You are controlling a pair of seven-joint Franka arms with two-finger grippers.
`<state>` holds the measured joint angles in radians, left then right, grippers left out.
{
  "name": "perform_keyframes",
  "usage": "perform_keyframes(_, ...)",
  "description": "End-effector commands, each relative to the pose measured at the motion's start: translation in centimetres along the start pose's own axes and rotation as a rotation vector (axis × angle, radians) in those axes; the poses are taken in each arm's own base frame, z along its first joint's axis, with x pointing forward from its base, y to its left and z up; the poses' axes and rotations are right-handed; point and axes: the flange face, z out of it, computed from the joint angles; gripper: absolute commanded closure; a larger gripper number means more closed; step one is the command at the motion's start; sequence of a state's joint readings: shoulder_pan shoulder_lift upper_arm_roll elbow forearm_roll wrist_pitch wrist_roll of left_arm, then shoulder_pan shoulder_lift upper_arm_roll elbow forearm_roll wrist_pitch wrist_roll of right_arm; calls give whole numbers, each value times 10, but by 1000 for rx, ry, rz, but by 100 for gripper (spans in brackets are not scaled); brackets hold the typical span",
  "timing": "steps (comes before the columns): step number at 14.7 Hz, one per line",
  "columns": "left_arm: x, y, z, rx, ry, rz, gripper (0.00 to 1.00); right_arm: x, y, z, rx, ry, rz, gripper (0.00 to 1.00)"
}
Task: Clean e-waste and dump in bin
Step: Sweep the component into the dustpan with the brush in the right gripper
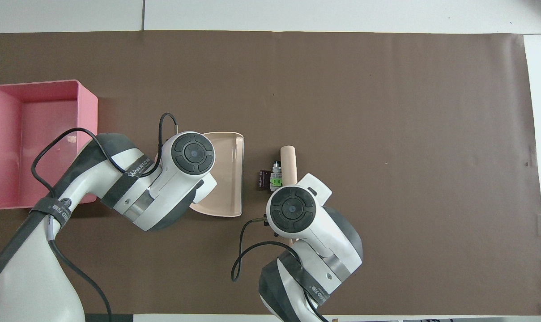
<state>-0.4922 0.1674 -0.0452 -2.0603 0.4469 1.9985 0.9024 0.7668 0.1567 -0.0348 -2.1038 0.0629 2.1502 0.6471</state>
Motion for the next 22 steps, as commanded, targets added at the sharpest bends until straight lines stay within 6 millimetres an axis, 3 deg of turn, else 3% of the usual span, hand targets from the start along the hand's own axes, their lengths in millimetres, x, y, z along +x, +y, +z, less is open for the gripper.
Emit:
perform_keyframes(1,6,1,2,2,-29,-8,100,1,-35,5,86,12,-13,100)
perform_keyframes(3,6,1,3,1,-28,-8,100,-6,-61,13,223,0,-6,100)
perform_keyframes(5,6,1,3,4,-26,-5,100,-9,-77,6,370,-2,-12,100)
perform_keyframes(7,6,4,7,-1,-28,-2,100,-7,-91,-4,408,-5,-14,100)
perform_keyframes(11,3,1,11,27,11,-12,100,-6,-92,-8,411,-7,-18,100)
perform_keyframes(13,-12,-6,23,37,47,-47,100,-7,-93,-8,408,-12,-21,100)
perform_keyframes(15,-14,-9,24,41,74,-58,100,-10,-92,-10,394,-23,-32,100)
perform_keyframes(17,-18,-11,26,40,87,-74,100,-17,-86,-26,379,-41,-50,100)
perform_keyframes(22,-17,-11,29,54,105,-63,100,-40,-47,-104,279,-44,-29,100)
